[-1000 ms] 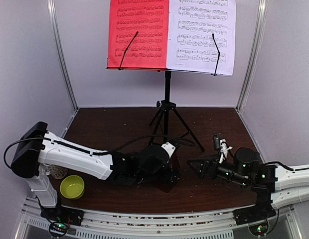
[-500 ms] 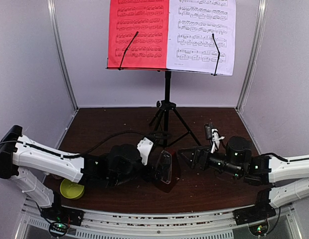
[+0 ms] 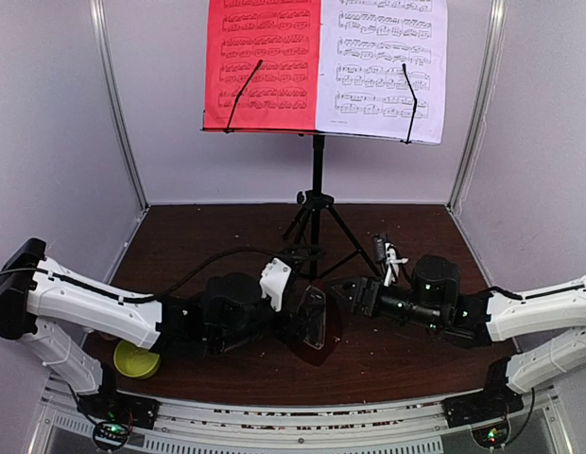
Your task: Set up the instrument practice props
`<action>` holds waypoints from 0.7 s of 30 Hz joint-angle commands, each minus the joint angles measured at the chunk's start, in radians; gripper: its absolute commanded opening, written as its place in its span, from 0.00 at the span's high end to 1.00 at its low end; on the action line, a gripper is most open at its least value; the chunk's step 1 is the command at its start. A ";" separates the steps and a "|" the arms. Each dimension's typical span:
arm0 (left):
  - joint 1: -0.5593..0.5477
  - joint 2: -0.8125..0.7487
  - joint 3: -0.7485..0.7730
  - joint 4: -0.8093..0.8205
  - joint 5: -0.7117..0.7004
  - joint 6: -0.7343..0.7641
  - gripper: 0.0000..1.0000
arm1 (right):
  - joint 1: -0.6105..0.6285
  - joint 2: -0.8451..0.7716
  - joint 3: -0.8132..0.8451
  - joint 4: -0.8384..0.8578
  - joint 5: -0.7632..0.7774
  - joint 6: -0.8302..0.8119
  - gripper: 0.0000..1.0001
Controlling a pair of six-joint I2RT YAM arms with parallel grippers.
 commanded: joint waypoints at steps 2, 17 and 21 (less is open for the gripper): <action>0.002 0.033 0.056 0.040 -0.013 0.030 0.31 | -0.013 0.036 0.035 0.041 -0.001 0.035 0.30; 0.003 0.050 0.077 0.021 0.012 0.059 0.57 | -0.018 0.118 -0.023 0.067 0.007 0.050 0.40; 0.002 0.040 0.059 0.007 0.022 0.060 0.68 | -0.019 0.123 -0.039 0.057 0.016 0.051 0.41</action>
